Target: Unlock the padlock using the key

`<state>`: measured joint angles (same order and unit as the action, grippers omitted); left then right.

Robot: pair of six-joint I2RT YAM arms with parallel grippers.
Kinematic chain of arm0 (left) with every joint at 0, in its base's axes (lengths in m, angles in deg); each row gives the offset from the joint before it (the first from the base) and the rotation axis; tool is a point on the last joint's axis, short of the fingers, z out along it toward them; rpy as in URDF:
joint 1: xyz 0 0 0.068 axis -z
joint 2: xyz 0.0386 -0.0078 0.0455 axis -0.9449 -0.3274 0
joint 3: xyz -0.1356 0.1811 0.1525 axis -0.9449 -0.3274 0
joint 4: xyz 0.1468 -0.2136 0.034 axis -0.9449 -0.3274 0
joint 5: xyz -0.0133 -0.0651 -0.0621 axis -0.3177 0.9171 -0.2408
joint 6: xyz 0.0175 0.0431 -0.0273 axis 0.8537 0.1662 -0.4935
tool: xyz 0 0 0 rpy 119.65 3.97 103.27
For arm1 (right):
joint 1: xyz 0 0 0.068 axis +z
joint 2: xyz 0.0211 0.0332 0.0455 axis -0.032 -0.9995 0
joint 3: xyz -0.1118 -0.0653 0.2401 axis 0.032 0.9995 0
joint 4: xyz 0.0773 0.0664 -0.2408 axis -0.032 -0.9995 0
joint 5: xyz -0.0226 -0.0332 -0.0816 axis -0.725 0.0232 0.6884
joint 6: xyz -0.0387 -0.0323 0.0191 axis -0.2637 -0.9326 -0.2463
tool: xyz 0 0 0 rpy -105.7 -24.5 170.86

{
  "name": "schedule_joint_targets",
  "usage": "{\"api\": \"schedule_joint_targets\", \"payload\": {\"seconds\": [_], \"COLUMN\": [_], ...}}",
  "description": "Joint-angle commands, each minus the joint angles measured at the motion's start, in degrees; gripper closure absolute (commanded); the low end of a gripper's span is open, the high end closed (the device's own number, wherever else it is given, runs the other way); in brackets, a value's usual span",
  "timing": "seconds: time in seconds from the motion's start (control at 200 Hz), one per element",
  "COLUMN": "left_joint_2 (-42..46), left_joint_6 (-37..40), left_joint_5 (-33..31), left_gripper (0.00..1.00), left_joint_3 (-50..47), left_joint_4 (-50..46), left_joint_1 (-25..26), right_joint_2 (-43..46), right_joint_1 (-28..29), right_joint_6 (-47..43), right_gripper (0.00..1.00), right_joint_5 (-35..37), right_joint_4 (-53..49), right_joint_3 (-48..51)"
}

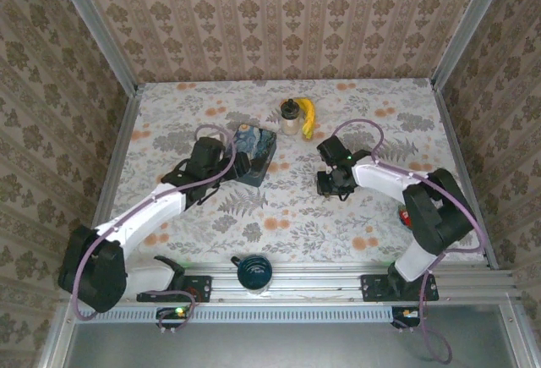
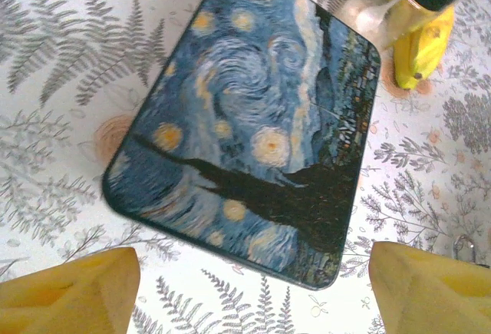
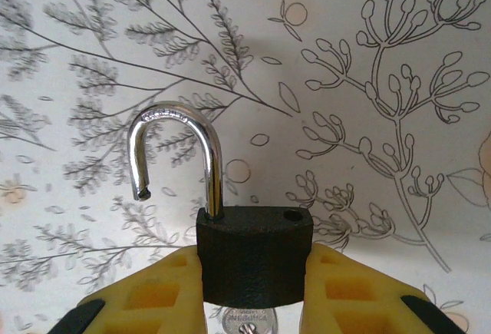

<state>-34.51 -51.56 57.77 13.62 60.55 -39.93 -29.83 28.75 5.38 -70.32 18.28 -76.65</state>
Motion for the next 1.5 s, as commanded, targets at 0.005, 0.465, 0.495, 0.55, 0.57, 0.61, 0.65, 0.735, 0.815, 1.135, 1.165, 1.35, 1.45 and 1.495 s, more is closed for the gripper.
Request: {"api": "schedule_joint_targets", "payload": {"seconds": [0.005,0.465,0.495,0.55,0.57,0.61,0.65,0.735,0.815,1.135,1.165,1.35,1.45,1.495], "left_joint_2": [2.3,3.6,3.6,3.4,3.3,3.0,2.8,2.1,1.8,0.1,-0.1,-1.2,-1.9,-2.2], "left_joint_6": [-4.4,-10.1,-10.6,-11.4,-11.7,-12.2,-12.8,-13.4,-14.0,-15.8,-15.8,-15.9,-15.9,-15.9], "left_joint_5": [0.8,2.3,2.7,3.4,3.7,4.3,4.9,5.9,6.2,7.4,7.6,8.8,9.4,9.5], "left_gripper": [0.18,0.00,0.00,0.00,0.00,0.00,0.00,0.00,0.00,0.00,0.00,0.00,0.00,0.00], "left_joint_3": [-1.6,-3.4,-3.6,-4.2,-4.3,-4.7,-5.0,-5.4,-5.9,-8.4,-8.5,-9.1,-9.1,-9.1], "left_joint_4": [-2.5,-1.2,-0.7,0.7,1.2,2.4,3.3,4.7,5.7,9.4,9.6,11.3,12.4,12.8], "left_joint_1": [-1.0,-2.1,-2.1,-2.2,-2.2,-2.2,-2.2,-2.2,-2.1,-2.1,-2.1,-2.1,-2.1,-2.0], "right_joint_2": [-2.6,0.0,0.5,1.0,0.9,0.4,-0.5,-3.5,-7.4,-27.4,-29.1,-37.7,-41.8,-43.7], "right_joint_1": [-0.7,-0.3,-0.1,0.5,0.7,1.3,2.0,3.8,5.5,9.2,9.3,9.7,9.7,9.7], "right_joint_6": [-4.1,-5.3,-5.6,-6.7,-7.1,-8.0,-8.8,-10.6,-12.5,-18.0,-18.4,-19.1,-19.5,-19.6], "right_gripper": [0.85,0.47,0.47,0.47,0.46,0.47,0.47,0.47,0.47,0.42,0.42,0.33,0.32,0.31], "right_joint_5": [1.4,3.7,3.5,2.7,2.4,2.0,1.6,1.2,1.3,1.3,1.3,0.9,0.7,0.7], "right_joint_4": [-5.1,-8.4,-8.4,-8.3,-8.2,-8.0,-7.8,-7.5,-7.6,-11.6,-12.2,-13.6,-14.1,-14.7], "right_joint_3": [-3.1,-8.3,-9.1,-11.5,-12.5,-15.0,-17.8,-24.2,-30.7,-58.0,-60.2,-71.7,-76.9,-79.5]}}
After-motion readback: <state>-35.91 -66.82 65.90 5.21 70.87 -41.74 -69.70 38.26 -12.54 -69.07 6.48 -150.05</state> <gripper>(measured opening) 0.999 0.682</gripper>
